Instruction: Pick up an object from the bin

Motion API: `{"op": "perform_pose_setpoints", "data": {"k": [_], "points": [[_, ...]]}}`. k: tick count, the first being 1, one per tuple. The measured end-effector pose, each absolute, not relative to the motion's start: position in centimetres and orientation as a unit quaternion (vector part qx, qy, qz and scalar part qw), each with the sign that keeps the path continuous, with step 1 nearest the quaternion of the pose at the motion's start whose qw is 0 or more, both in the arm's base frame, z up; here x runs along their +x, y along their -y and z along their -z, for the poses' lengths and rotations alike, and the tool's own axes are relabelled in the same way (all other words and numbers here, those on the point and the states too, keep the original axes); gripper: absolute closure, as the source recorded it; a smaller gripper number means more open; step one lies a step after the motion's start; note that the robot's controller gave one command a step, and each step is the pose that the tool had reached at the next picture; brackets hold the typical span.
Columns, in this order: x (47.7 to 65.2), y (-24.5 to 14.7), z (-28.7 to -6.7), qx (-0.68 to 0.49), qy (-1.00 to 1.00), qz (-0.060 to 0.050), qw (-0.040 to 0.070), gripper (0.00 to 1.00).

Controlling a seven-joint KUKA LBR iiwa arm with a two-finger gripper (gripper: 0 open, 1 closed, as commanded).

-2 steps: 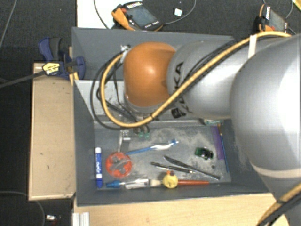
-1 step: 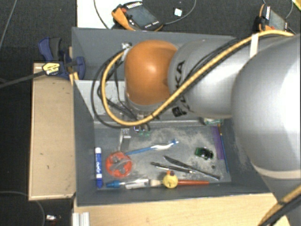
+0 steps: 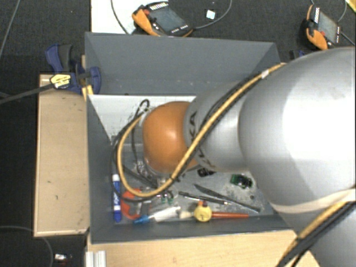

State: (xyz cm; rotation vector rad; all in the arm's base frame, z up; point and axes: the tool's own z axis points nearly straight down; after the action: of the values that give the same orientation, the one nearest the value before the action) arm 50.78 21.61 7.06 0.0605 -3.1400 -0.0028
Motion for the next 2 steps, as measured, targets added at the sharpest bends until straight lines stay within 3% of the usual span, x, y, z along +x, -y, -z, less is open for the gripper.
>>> {"op": "perform_pose_setpoints", "data": {"k": [1,2], "points": [[48.8,-21.6,-12.0,0.002,1.000,0.003,-0.007,0.00],[52.6,-18.2,-10.0,0.039,0.999,0.001,-0.002,0.00]]}}
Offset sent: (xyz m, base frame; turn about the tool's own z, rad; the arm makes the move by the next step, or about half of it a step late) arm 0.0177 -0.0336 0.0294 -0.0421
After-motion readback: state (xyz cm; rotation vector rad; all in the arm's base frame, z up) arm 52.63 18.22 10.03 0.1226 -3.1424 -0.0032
